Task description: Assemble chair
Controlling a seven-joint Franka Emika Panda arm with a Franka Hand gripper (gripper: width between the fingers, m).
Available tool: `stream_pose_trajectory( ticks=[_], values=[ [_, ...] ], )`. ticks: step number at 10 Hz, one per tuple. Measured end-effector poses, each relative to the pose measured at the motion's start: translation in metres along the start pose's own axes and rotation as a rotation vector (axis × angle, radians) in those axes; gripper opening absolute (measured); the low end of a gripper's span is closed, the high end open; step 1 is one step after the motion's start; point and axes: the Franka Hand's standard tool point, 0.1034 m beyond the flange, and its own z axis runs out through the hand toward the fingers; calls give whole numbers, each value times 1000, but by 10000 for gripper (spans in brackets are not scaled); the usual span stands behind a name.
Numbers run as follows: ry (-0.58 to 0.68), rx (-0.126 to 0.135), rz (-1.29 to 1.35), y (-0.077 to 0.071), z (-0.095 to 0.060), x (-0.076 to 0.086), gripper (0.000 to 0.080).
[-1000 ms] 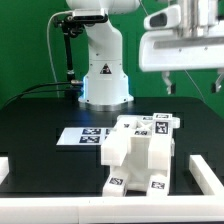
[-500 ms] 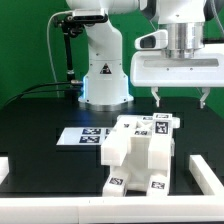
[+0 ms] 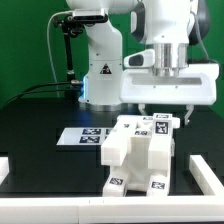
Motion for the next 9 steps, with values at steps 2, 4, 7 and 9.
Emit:
stream_pose_trajectory(
  ticks=[2, 4, 7, 9],
  values=[
    [0, -6, 4, -7, 10, 4, 649],
    [-3, -15, 1, -10, 20, 6, 649],
    [-6, -27, -6, -9, 30, 5, 649],
    [-8, -29, -6, -8, 31, 4, 649]
  ],
)
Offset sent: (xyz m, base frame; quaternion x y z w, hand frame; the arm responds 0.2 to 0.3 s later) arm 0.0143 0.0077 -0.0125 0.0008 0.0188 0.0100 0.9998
